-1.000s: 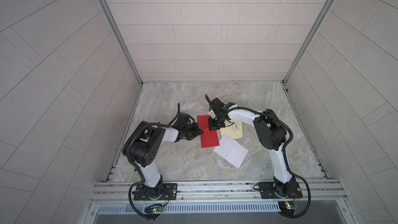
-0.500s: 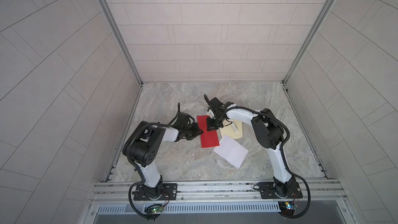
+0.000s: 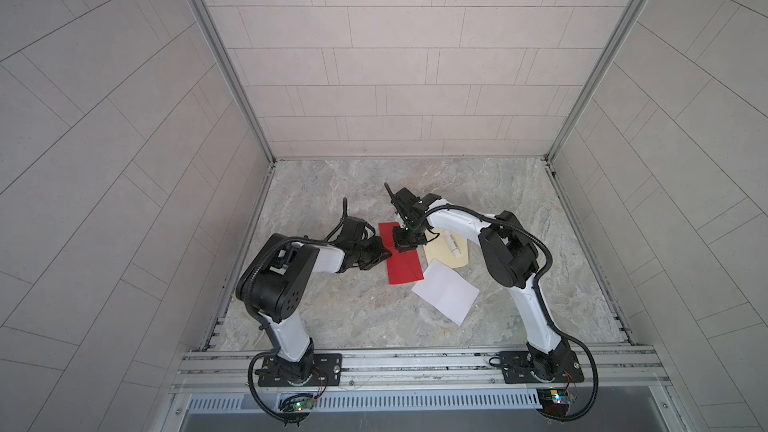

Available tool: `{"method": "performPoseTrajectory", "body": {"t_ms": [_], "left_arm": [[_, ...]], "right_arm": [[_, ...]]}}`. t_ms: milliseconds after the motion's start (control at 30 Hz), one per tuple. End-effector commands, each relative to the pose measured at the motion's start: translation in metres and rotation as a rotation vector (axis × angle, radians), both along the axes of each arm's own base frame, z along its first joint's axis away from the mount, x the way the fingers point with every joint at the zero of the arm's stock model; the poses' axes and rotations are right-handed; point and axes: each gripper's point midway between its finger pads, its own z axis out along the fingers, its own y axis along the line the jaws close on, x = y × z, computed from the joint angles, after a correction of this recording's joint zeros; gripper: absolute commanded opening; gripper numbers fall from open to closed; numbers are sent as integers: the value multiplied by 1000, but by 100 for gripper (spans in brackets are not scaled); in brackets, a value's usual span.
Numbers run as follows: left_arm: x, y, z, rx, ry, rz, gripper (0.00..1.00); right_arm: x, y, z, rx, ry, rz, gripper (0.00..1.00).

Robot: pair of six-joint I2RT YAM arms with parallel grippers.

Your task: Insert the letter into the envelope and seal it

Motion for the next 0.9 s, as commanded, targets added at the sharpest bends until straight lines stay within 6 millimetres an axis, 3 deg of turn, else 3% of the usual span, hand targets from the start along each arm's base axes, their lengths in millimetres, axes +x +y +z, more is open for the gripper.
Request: {"method": "performPoseTrajectory", "body": {"t_ms": [0,267,333,400,500,600,667,733,800,867], "left_arm": [[-16,12,-18,75,83,7,0],[-12,8,-11,62,74,1,0],[-10,8,-8,64,69,3,0],[-8,7,-5,66,64,1,0],[-4,8,0,86,71,-5,0],[1,11,4,121,72,-10,0],[5,13,8,148,75,-15,0],[9,14,11,168,74,-30,0],[15,15,15,187,66,-43,0],[20,18,18,219,54,-56,0]], "right_arm": [[-16,-50,-81,-307,60,5,2],[-30,-64,-102,-453,69,69,2],[-33,-63,-103,-466,73,93,2],[-32,-50,-97,-393,73,108,1],[-13,-22,-58,-186,-4,84,1],[20,-11,15,2,-166,15,4],[33,-15,61,69,-259,-15,10],[38,-25,94,99,-312,-36,21],[36,-39,112,115,-324,-56,31],[28,-54,115,121,-300,-83,38]]}}
